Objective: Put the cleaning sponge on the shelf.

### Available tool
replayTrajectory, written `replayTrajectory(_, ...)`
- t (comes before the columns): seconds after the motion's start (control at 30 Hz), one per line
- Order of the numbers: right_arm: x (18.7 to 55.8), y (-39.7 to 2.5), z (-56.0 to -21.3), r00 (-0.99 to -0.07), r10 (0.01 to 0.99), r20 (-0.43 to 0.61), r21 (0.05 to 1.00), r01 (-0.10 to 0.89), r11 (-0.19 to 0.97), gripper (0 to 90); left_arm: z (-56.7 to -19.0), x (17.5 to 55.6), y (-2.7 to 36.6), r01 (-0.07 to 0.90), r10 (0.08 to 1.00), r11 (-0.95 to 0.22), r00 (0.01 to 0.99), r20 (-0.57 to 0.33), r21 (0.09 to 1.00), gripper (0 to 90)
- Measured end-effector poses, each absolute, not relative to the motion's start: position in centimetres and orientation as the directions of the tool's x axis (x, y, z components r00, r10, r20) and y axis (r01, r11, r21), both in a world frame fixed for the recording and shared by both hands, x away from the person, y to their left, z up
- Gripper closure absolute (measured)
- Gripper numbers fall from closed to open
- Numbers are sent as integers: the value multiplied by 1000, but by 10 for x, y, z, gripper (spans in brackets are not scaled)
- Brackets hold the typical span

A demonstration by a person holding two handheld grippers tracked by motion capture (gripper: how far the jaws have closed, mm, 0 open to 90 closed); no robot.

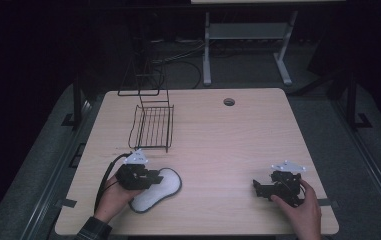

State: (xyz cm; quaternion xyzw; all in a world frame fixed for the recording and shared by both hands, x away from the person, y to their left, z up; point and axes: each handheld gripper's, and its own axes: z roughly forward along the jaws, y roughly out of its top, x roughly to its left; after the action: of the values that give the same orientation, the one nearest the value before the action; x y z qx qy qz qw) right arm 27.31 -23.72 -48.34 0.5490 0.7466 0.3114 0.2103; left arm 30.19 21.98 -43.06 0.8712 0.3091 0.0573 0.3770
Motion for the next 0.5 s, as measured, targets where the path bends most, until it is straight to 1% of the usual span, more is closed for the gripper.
replayTrajectory(0.03,273,-237,-483,-309,951,28,696,689,203,0,-430,302,223,503,591,-514,795,-138,694,604)
replayTrajectory(0.07,273,-237,-483,-309,951,28,696,689,203,0,-430,302,227,513,601,-508,787,-143,692,531)
replayTrajectory(0.13,273,-237,-483,-309,951,28,696,689,203,0,-431,302,230,515,604,-504,784,-143,693,469)
replayTrajectory(0.17,273,-237,-483,-309,951,28,696,688,204,0,-432,302,233,535,609,-493,776,-167,686,434)
replayTrajectory(0.23,273,-237,-483,-309,951,28,696,689,203,0,-434,301,235,536,606,-496,777,-170,683,418)
replayTrajectory(0.27,273,-237,-483,-309,951,28,696,689,203,0,-435,301,236,537,600,-497,780,-177,682,354)
replayTrajectory(0.3,273,-237,-483,-309,951,28,696,689,203,0,-436,301,237,542,598,-500,780,-183,676,354)
replayTrajectory(0.33,273,-237,-483,-309,951,28,696,689,203,0,-437,300,236,538,600,-504,781,-175,675,335)
replayTrajectory(0.37,273,-237,-483,-309,951,28,696,689,203,0,-438,299,236,538,601,-506,781,-171,674,280)
replayTrajectory(0.47,273,-237,-483,-308,951,28,696,689,203,0,-441,299,235,532,599,-522,785,-158,667,228)
replayTrajectory(0.5,273,-237,-483,-308,951,28,696,689,203,0,-443,299,234,532,594,-534,789,-156,657,228)
